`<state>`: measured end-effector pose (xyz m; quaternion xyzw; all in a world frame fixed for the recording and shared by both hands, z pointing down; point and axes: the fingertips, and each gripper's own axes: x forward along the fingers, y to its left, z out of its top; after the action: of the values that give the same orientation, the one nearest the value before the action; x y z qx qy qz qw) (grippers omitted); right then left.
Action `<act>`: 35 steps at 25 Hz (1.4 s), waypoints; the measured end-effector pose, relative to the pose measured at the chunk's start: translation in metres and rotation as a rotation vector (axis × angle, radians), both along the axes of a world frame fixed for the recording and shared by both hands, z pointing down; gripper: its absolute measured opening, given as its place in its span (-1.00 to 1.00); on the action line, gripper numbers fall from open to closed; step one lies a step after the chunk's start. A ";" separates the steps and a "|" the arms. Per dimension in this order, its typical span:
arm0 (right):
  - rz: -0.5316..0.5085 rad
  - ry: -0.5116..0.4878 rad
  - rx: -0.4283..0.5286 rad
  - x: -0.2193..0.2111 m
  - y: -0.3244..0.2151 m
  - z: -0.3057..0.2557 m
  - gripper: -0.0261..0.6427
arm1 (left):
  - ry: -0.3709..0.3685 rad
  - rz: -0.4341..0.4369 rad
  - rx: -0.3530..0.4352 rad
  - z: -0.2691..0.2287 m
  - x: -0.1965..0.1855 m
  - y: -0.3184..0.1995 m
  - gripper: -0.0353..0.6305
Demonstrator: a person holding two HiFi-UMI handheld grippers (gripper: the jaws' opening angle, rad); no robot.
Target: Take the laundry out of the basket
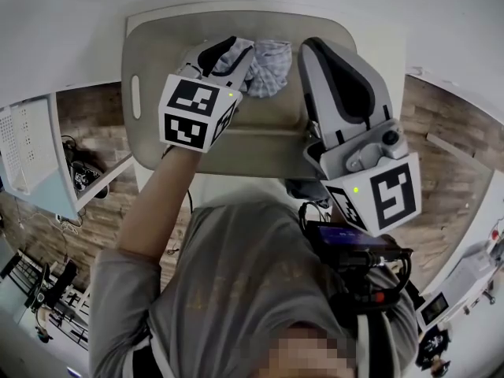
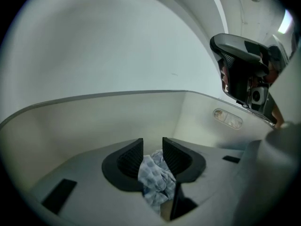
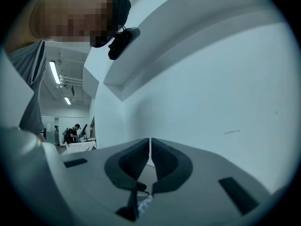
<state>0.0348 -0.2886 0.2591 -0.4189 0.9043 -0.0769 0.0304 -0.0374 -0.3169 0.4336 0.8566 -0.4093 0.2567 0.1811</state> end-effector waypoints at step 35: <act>-0.088 -0.164 -0.096 -0.014 -0.011 0.020 -0.87 | -0.185 0.075 -0.216 0.069 -0.005 0.019 -0.77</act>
<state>0.0209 -0.2995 0.2788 -0.3718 0.9116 -0.1554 0.0810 -0.0421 -0.2976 0.5027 0.8196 -0.3619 0.3835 0.2240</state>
